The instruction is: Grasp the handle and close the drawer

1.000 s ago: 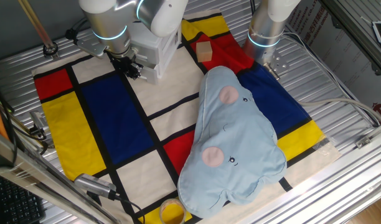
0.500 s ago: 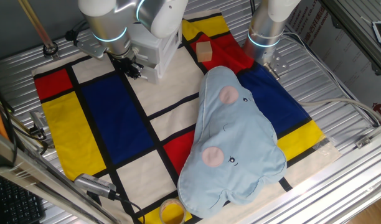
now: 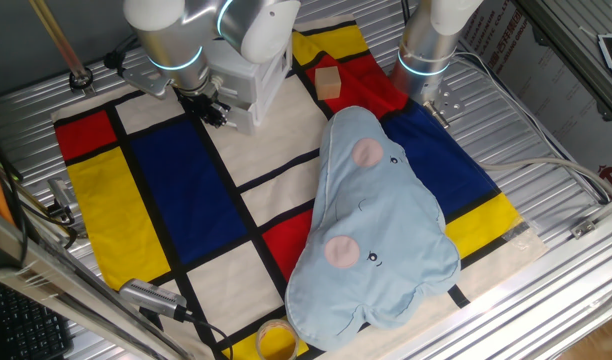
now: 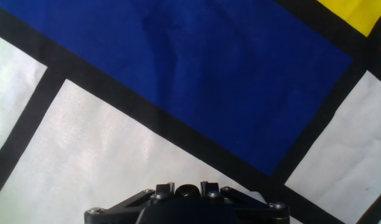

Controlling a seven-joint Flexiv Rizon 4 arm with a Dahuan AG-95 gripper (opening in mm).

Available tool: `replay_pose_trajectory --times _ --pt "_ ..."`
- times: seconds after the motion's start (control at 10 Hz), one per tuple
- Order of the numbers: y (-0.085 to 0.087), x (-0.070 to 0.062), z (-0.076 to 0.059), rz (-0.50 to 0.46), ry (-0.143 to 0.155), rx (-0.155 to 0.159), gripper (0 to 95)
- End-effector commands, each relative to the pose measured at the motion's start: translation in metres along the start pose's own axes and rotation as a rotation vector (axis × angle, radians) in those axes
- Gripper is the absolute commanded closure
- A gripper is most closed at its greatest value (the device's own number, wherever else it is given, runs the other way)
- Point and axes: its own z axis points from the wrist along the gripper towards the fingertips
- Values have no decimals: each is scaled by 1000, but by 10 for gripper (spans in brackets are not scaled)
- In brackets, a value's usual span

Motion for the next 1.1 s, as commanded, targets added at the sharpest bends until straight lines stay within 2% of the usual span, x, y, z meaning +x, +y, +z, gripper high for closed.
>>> replay_pose_trajectory --times 0.1,1.1 --pt "0 1 1 0 0 1 950" --pt "0 10 1 0 5 2 950"
